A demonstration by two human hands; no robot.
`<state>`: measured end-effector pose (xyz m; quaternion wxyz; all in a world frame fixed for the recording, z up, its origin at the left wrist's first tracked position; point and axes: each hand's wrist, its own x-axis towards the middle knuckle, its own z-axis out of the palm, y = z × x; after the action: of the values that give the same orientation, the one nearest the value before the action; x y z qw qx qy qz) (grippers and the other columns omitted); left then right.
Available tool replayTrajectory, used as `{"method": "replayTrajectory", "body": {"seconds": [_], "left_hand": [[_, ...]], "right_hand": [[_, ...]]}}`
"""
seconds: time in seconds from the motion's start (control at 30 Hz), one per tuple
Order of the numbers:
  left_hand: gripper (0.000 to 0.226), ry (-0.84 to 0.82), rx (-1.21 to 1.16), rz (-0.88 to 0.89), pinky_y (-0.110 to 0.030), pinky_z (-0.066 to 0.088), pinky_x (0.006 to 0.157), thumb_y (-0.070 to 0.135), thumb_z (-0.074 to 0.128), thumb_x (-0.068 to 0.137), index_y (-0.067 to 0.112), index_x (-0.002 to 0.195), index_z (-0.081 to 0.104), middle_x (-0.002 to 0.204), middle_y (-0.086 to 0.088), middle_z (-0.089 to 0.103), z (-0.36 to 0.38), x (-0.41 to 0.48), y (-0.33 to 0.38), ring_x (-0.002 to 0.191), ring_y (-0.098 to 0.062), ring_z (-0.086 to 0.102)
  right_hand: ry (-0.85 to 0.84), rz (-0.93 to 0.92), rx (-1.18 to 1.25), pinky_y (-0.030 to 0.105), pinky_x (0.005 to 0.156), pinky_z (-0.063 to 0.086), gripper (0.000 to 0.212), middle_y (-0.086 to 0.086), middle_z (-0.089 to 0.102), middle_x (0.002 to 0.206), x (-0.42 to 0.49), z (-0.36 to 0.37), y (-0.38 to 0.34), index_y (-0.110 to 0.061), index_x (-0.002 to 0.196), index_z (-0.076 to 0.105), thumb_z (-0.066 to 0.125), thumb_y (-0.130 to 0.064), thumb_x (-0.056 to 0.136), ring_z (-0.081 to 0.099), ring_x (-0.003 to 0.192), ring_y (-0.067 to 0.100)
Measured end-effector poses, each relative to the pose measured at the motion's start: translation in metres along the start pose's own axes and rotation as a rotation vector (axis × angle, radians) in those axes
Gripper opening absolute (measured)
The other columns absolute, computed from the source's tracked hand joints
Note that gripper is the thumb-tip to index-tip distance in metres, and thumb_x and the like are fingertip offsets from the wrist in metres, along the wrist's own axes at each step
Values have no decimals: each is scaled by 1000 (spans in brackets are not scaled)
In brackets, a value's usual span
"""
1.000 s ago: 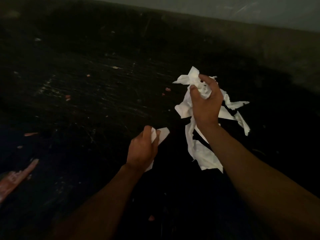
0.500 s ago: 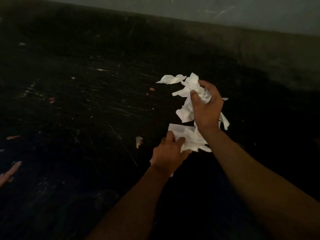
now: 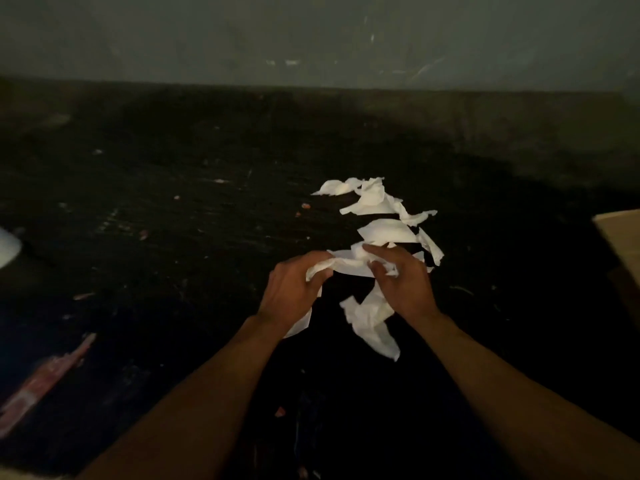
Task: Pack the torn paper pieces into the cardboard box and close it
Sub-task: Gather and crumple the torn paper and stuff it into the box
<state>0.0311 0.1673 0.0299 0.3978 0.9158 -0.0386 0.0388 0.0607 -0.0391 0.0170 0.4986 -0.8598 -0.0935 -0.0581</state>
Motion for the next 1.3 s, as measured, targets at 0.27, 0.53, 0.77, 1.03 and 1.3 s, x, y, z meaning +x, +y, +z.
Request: {"method": "replayTrajectory", "body": {"seconds": [0.27, 0.53, 0.77, 1.03, 1.3], "left_hand": [[40, 50, -50, 142, -34, 53, 87, 56, 65, 79, 28, 107, 70, 101, 11, 70, -46, -21, 54, 96, -1, 64], [65, 101, -20, 367, -34, 50, 94, 71, 50, 76, 28, 123, 63, 118, 5, 67, -69, -55, 131, 109, -6, 59], [61, 70, -17, 542, -24, 47, 89, 63, 52, 81, 27, 129, 58, 115, 0, 67, -41, -46, 226, 103, -7, 61], [63, 37, -108, 669, -23, 44, 90, 71, 51, 80, 29, 126, 61, 117, 4, 67, 68, -15, 363, 105, -6, 61], [28, -113, -301, 531, -24, 44, 99, 43, 59, 91, 38, 119, 63, 119, 13, 63, 248, -8, 496, 112, -5, 58]], "right_hand": [[75, 69, 26, 22, 94, 43, 54, -8, 61, 115, -30, -52, -65, -27, 115, 68, 82, -42, 65, 55, 108, 4], [251, -19, -170, 2, 70, 38, 55, -7, 59, 102, -86, -126, -120, -27, 119, 66, 78, -44, 69, 54, 85, -4], [405, 17, -165, 17, 78, 35, 51, -4, 56, 107, -113, -223, -138, -31, 120, 64, 76, -46, 72, 52, 97, 8], [667, 17, -277, 27, 84, 45, 54, 2, 67, 115, -146, -375, -90, -27, 115, 70, 72, -55, 69, 59, 100, 14], [733, 115, -271, 39, 88, 51, 37, -12, 57, 104, -167, -541, 21, -27, 109, 72, 72, -46, 78, 56, 97, 9]]}}
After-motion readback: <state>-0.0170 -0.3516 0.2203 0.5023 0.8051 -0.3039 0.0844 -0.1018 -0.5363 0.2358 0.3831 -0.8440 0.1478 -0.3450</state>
